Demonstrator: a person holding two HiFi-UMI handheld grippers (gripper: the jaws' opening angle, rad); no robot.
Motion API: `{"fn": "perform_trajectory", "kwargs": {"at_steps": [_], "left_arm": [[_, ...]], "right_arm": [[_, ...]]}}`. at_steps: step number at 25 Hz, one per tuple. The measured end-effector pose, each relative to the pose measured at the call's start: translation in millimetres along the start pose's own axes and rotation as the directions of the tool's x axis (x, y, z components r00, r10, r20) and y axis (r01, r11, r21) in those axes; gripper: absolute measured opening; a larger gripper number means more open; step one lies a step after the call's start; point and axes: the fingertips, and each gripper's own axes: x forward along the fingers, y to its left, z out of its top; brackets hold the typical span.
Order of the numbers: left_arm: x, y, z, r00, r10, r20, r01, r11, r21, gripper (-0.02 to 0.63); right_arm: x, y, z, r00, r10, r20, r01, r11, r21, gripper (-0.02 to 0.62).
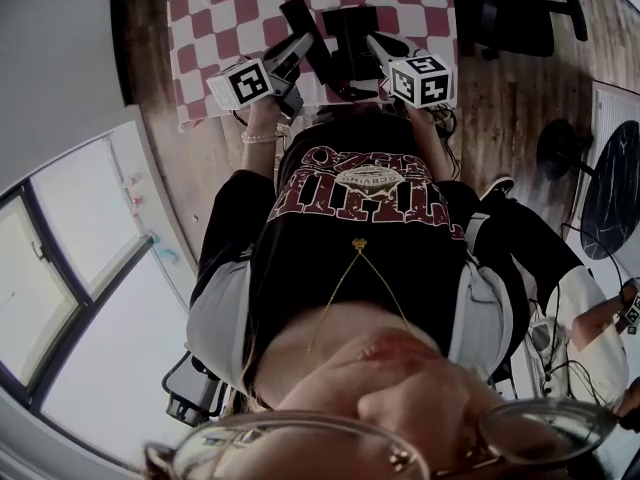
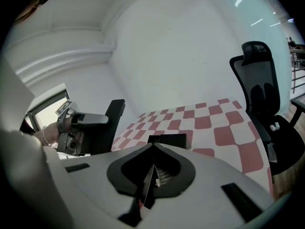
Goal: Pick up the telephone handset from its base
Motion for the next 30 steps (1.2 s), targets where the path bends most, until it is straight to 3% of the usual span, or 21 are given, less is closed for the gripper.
{"fn": "perform_trajectory", "kwargs": {"at_steps": [7,18,30], "left_arm": [[-6.5,-13.4,13.9,0.998,-0.050,0.039,0.051,0.998,-0.026,0.081],[-13.3,-40.5,36.8,0.991,-0.113,0.075,0.112,0.994,0.010,0.081],[-20.5,-73.6,53.6,0.968,-0.224,0.116,0.224,0.974,0.016,0.081]], "right_arm": [[-2.3,-1.5,-1.2,1.000,-0.004,-0.009,0.004,1.000,-0.007,0.020],[-10.6,-6.2,4.5,1.000,-0.017,0.023,0.017,1.000,0.003,0.018],[-19.7,-10.6,5.4,0.999,-0.039,0.031,0.039,0.999,0.003,0.018]]}}
